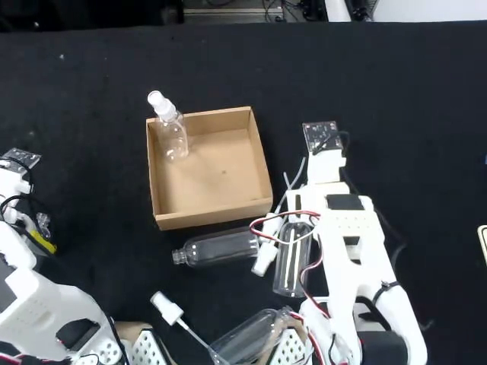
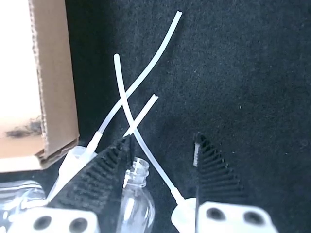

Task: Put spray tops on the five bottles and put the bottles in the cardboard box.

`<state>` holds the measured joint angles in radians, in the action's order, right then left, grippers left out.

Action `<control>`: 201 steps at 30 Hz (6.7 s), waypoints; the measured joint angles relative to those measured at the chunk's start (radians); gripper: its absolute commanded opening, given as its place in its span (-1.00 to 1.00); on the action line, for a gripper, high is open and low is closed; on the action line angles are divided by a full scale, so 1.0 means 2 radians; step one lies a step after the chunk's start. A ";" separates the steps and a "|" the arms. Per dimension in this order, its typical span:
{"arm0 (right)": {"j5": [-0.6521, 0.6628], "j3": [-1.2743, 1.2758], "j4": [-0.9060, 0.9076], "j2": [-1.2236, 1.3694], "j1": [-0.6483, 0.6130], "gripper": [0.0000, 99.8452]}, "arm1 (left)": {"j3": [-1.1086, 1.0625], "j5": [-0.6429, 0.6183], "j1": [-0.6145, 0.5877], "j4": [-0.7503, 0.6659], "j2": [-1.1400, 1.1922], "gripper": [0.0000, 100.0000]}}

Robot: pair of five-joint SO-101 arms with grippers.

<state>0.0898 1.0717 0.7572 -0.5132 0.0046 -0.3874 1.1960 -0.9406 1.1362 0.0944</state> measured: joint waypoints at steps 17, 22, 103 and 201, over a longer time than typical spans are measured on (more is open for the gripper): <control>0.002 -0.009 0.048 -0.002 0.000 -0.66 | -0.002 -0.234 0.086 0.041 -0.122 -0.94; 0.000 -0.021 0.058 -0.002 0.000 -0.66 | -0.071 -0.414 0.107 -0.060 -0.187 -0.94; -0.150 -0.196 0.143 0.196 -0.596 -0.98 | -0.090 -0.638 -0.149 -0.153 -0.219 -0.94; -0.084 -0.391 -0.072 -0.159 -0.336 -0.98 | -0.644 -0.664 0.536 -0.437 -0.954 -0.94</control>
<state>-0.0775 0.2892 0.6130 -0.8309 -0.6674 -1.6747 -0.1312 0.1320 0.2631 -1.8128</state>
